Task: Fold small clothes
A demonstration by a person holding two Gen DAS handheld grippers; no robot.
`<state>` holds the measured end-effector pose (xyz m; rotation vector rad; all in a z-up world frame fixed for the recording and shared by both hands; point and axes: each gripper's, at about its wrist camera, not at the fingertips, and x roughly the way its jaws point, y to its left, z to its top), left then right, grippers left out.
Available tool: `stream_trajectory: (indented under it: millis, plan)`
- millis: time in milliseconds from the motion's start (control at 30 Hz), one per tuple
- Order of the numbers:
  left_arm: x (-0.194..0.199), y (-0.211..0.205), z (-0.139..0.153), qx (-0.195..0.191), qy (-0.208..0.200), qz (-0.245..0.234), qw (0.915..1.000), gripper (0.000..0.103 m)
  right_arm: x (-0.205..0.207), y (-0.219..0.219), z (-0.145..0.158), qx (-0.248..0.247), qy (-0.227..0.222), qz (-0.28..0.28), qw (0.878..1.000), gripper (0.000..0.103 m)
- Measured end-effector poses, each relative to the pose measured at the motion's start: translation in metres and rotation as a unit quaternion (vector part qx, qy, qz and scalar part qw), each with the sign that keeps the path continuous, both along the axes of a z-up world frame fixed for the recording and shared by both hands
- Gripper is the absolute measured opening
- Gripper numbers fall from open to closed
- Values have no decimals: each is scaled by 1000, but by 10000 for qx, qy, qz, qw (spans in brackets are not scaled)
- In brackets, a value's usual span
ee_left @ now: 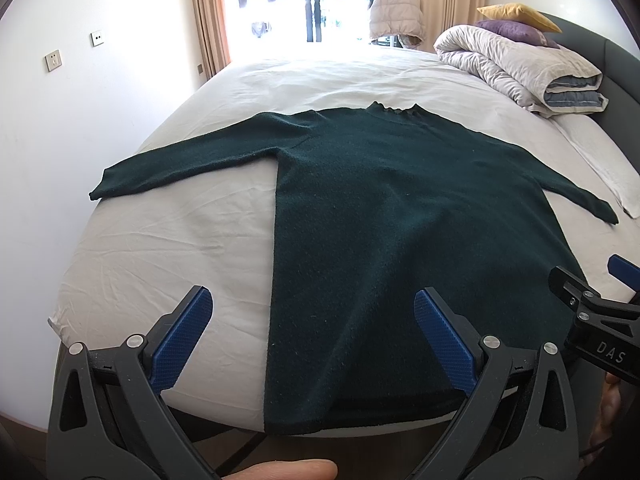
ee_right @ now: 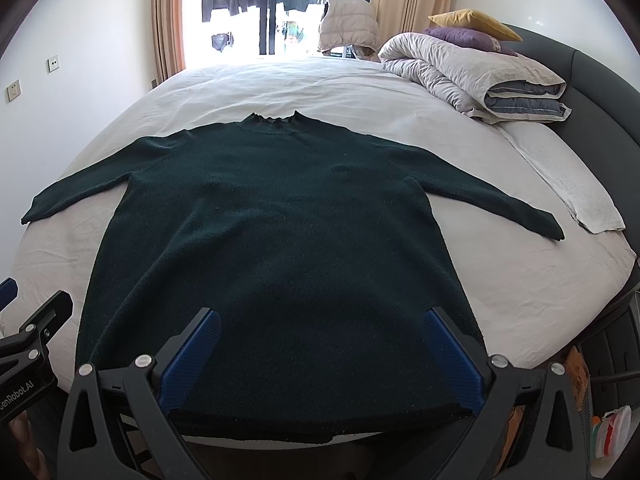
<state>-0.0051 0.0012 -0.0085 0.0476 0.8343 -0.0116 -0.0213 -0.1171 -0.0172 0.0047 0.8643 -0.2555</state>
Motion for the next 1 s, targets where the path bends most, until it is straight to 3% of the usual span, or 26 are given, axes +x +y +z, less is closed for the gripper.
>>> stream_trajectory:
  millis: [1000]
  plan:
    - [-1, 1, -6, -72, 67, 12, 10000, 103, 2, 3, -1, -14, 77, 15, 10000, 103]
